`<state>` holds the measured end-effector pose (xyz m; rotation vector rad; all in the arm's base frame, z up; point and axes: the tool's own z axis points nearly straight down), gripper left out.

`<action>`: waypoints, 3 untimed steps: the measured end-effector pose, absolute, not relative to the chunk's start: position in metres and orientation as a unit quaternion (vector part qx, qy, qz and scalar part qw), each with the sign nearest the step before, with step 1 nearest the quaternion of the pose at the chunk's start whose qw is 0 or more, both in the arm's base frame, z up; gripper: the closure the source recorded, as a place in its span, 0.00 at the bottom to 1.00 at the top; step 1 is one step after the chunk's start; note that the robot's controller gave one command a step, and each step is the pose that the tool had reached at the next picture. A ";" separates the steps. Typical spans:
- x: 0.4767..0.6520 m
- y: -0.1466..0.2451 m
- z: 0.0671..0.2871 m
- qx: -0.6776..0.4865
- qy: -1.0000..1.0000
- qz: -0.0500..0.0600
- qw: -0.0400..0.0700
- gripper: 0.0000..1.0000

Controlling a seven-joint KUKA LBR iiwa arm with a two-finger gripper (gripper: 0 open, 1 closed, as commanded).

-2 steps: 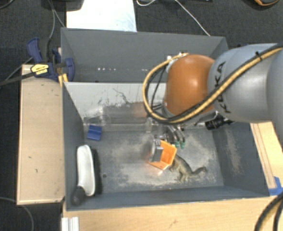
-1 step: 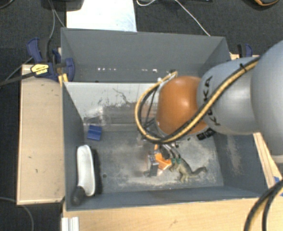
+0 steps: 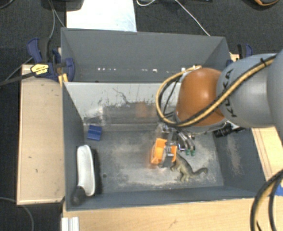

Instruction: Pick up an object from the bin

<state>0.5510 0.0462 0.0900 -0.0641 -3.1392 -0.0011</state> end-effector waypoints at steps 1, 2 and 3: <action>0.515 0.044 0.070 0.023 -1.000 -0.001 0.000 1.00; 0.515 0.044 0.070 0.022 -1.000 -0.001 0.000 1.00; 0.511 0.043 0.159 0.028 -1.000 -0.001 0.001 1.00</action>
Offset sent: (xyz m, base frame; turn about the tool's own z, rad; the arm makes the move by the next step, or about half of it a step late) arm 0.0000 0.0000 0.0000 0.0000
